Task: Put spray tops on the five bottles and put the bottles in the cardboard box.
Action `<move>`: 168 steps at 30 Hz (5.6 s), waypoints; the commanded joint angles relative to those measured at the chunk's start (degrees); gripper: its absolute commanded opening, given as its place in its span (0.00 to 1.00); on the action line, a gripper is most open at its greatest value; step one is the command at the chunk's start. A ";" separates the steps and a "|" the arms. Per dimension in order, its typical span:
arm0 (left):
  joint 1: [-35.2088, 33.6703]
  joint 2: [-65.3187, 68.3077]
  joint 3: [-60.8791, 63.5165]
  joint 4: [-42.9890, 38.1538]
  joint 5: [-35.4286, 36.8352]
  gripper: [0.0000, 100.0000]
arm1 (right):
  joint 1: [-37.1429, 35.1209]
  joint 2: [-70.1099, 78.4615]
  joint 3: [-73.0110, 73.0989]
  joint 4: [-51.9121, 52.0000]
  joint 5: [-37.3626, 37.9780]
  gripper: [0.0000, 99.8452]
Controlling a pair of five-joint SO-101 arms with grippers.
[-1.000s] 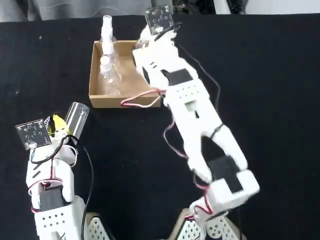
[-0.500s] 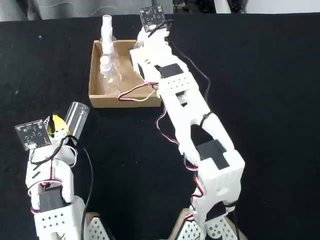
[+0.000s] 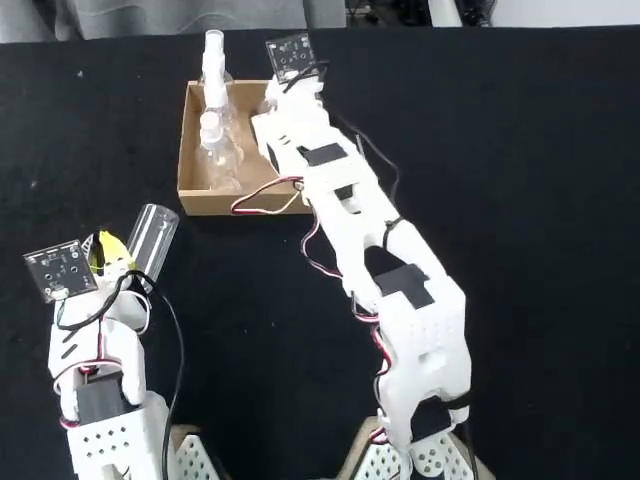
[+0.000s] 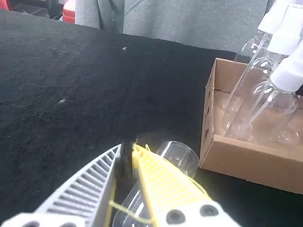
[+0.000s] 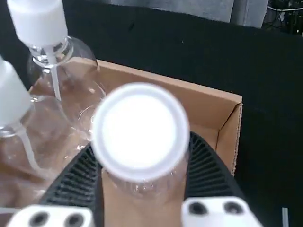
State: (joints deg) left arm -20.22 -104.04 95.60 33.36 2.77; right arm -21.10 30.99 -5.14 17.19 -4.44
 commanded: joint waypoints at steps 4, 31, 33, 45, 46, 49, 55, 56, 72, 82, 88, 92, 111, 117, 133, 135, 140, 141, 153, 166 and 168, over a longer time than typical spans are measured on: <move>-0.40 -0.53 0.13 -0.97 -0.44 0.03 | -1.05 -1.27 -3.21 -2.02 -0.62 0.10; -0.40 -0.53 0.13 -0.97 -0.44 0.03 | -1.93 3.74 -5.49 0.97 -0.44 0.28; -0.40 -0.53 0.13 -0.97 -0.44 0.03 | -1.85 2.86 -6.11 2.90 -0.44 0.28; -0.40 -0.53 0.13 -0.97 -0.44 0.03 | -1.76 0.04 -6.64 9.93 -0.26 0.28; -0.40 -0.53 0.13 -0.97 -0.44 0.03 | -1.76 -0.40 -6.73 10.55 -0.26 0.28; -0.40 -0.53 0.13 -0.97 -0.44 0.03 | -1.85 -2.42 -6.37 12.57 -0.18 0.28; -0.40 -0.53 0.13 -0.97 -0.44 0.03 | -1.67 -7.25 -6.37 19.34 -0.18 0.28; -0.40 -0.53 0.13 -0.97 -0.44 0.03 | -1.67 -7.96 -6.37 20.31 -0.18 0.28; -0.40 -0.53 0.22 -0.97 -0.44 0.03 | -2.02 -16.92 -6.46 38.42 -0.53 0.27; -0.40 -0.53 -2.42 3.08 -0.44 0.03 | -3.69 -24.04 -6.64 47.38 -0.53 0.27; -0.40 -0.53 -6.90 11.34 -0.44 0.03 | -8.88 -28.09 -6.46 53.45 -0.53 0.27; -0.40 -0.53 -7.34 11.60 -0.44 0.06 | -11.08 -30.11 -6.37 56.00 -0.53 0.27; -4.18 0.00 -18.95 24.97 -3.60 0.23 | -12.84 -45.14 -6.29 75.34 -0.53 0.28; -3.21 0.09 -23.87 30.15 -5.71 0.24 | -12.40 -48.04 -6.11 80.70 -0.09 0.28; -0.66 19.16 -33.19 33.49 -11.87 0.24 | -3.16 -62.11 26.24 60.66 4.31 0.28; -0.66 22.77 -34.95 33.58 -12.84 0.25 | -1.76 -63.25 30.29 56.79 4.31 0.28; -0.66 31.12 -37.14 33.58 -14.07 0.31 | 1.93 -64.31 35.12 50.11 3.96 0.28; -0.66 32.79 -37.49 33.58 -15.30 0.31 | 2.55 -64.31 35.47 49.23 3.96 0.28; -0.66 49.41 -44.53 33.41 -21.27 0.29 | 7.12 -64.22 38.20 44.40 3.78 0.28; -0.66 75.43 -59.91 33.14 -22.15 0.29 | 7.12 -63.96 39.34 42.90 3.78 0.28; -0.66 80.00 -62.81 33.49 -22.15 0.29 | 7.12 -63.96 39.34 42.90 3.78 0.28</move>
State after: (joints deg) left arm -21.63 -28.97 39.08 66.77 -18.68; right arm -15.03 -30.55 34.15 61.85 -0.57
